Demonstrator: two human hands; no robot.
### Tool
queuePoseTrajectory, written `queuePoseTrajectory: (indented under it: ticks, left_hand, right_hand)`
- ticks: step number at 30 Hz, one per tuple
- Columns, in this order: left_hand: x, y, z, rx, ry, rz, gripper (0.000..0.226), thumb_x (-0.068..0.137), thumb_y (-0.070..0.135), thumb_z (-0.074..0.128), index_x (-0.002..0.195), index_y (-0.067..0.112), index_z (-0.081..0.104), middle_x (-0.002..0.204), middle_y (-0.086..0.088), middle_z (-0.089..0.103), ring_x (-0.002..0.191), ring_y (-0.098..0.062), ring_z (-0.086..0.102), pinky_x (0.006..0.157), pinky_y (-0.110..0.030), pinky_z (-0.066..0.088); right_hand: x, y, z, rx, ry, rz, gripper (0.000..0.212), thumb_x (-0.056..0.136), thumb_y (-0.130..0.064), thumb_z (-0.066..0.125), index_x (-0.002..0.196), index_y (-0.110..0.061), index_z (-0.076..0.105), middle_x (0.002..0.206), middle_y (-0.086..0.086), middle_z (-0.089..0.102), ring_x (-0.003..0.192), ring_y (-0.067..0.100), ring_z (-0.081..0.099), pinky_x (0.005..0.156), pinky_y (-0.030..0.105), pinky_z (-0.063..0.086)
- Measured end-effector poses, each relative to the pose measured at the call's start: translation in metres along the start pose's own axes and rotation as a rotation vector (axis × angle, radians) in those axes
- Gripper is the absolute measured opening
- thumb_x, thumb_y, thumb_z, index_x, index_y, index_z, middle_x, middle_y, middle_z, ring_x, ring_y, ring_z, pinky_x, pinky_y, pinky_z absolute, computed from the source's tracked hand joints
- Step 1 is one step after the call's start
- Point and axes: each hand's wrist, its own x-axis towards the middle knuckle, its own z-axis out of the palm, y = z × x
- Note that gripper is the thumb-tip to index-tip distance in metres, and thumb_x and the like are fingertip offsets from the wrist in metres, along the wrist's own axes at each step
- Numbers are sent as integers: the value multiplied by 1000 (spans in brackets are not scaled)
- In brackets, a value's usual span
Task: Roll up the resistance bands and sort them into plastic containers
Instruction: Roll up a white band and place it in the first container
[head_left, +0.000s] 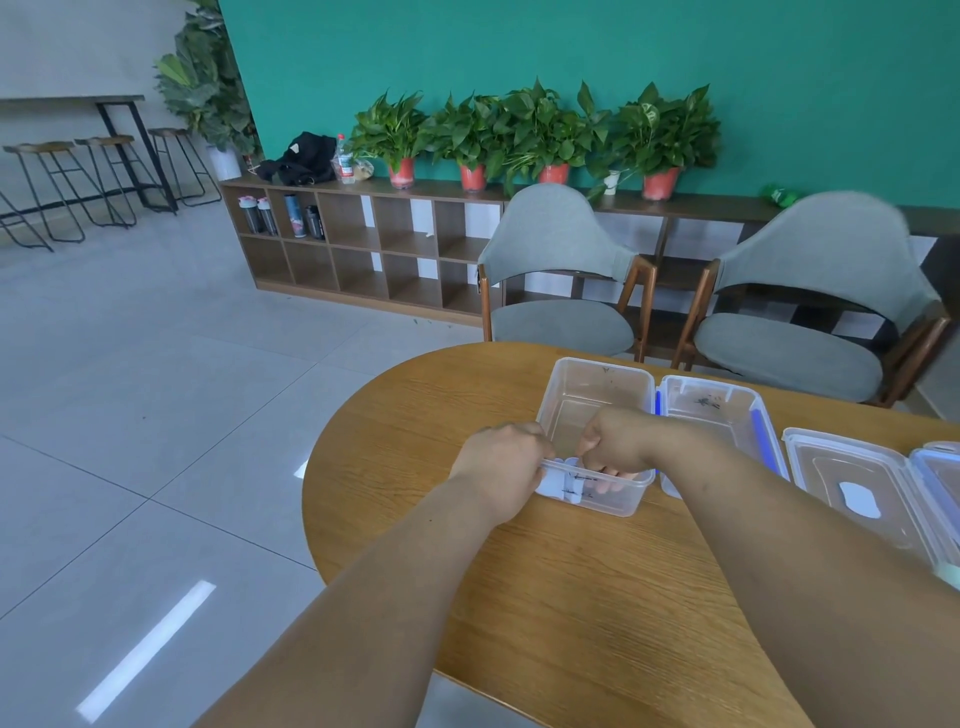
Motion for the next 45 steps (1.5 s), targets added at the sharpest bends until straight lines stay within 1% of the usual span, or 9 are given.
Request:
queuePoseTrajectory:
  ticks: [4, 8, 11, 14, 19, 26, 31, 40, 45]
  left_hand:
    - [1, 1, 1, 11, -6, -11, 26, 101, 15, 62, 121, 23, 75, 121, 6, 65, 101, -22, 66, 83, -37, 54]
    - [1, 2, 2, 18, -6, -15, 24, 100, 14, 61, 117, 23, 77, 119, 6, 65, 96, -22, 66, 76, -33, 49]
    - [1, 1, 2, 25, -9, -19, 22, 100, 14, 62, 113, 22, 77, 117, 5, 65, 95, -22, 66, 76, -34, 51]
    - [2, 1, 1, 21, -10, -21, 22, 100, 15, 62, 116, 23, 77, 120, 6, 65, 97, -22, 66, 79, -34, 52]
    - [1, 1, -2, 20, -20, -36, 21, 100, 17, 63, 116, 22, 76, 119, 5, 66, 99, -23, 66, 81, -36, 53]
    - [0, 3, -8, 7, -16, -25, 29, 102, 21, 65, 130, 24, 71, 131, 7, 64, 109, -21, 66, 91, -38, 54]
    - [0, 3, -11, -2, -30, -28, 32, 101, 20, 66, 132, 23, 70, 134, 8, 63, 113, -21, 65, 95, -40, 54]
    - [-3, 3, -15, -9, -28, -44, 36, 101, 22, 67, 137, 24, 67, 137, 10, 60, 113, -21, 65, 94, -39, 55]
    - [-6, 5, -14, -1, -13, -39, 37, 101, 23, 65, 138, 24, 66, 136, 8, 60, 111, -22, 65, 91, -37, 54]
  right_hand:
    - [2, -1, 4, 148, 8, 51, 15, 99, -11, 65, 109, -8, 76, 88, 9, 81, 82, 19, 80, 87, 41, 65]
    - [3, -3, 7, 264, -3, 106, 14, 98, -10, 66, 108, -4, 74, 88, 11, 81, 83, 24, 80, 88, 45, 65]
    - [2, -5, 9, 215, 35, 91, 14, 96, -14, 67, 106, -7, 75, 86, 8, 81, 83, 22, 80, 87, 43, 65]
    - [-5, -9, 6, 181, -5, 82, 13, 98, -15, 66, 106, -8, 73, 82, 6, 81, 81, 17, 80, 89, 39, 64]
    - [-5, -7, 4, 176, -20, 86, 12, 97, -14, 69, 105, -9, 76, 82, 6, 81, 83, 18, 80, 89, 39, 64]
    - [0, -5, 3, 90, 23, 77, 11, 95, -19, 73, 103, -13, 77, 82, 4, 81, 85, 19, 79, 89, 41, 64]
    - [-2, -8, 4, 34, 75, 65, 14, 94, -20, 74, 107, -14, 76, 92, 5, 79, 87, 19, 78, 84, 38, 66]
    - [-6, -9, 2, 16, 104, 43, 15, 97, -20, 73, 111, -16, 75, 93, 1, 79, 85, 16, 78, 82, 37, 66]
    - [-5, -16, 8, -214, 119, 44, 20, 95, -31, 71, 111, -19, 75, 104, 4, 76, 98, 21, 72, 95, 39, 60]
